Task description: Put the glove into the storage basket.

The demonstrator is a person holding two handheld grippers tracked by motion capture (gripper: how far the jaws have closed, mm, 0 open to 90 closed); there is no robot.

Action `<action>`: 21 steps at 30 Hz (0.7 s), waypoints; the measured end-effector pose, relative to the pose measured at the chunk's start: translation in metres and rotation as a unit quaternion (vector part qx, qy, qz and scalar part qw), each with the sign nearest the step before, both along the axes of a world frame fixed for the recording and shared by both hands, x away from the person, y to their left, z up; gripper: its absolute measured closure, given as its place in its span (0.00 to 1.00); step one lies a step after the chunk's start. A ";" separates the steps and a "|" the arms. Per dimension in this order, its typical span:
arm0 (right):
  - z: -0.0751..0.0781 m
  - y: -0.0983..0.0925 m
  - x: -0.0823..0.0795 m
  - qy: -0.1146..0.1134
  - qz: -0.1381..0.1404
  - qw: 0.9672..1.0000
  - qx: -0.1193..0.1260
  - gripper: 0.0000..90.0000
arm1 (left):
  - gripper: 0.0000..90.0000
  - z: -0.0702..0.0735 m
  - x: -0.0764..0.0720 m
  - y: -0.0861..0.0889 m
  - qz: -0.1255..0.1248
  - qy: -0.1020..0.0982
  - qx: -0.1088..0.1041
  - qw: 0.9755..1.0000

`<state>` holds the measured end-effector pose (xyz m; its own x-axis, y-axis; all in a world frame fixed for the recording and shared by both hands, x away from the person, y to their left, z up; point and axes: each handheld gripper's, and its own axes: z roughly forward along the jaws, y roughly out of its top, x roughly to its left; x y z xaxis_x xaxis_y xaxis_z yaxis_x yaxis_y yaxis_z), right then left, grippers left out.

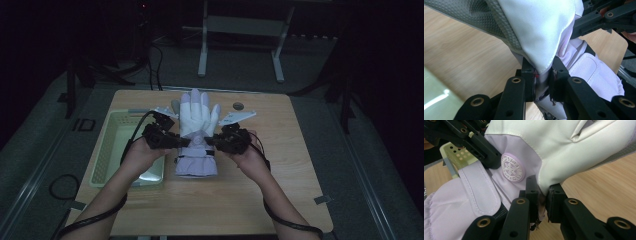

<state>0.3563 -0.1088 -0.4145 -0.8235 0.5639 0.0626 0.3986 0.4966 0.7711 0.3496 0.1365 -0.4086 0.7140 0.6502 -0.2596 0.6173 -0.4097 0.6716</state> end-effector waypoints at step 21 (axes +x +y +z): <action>0.011 0.097 0.007 0.001 0.038 0.999 0.014 0.91 | 0.86 0.016 -0.015 0.094 0.051 0.000 0.015 0.999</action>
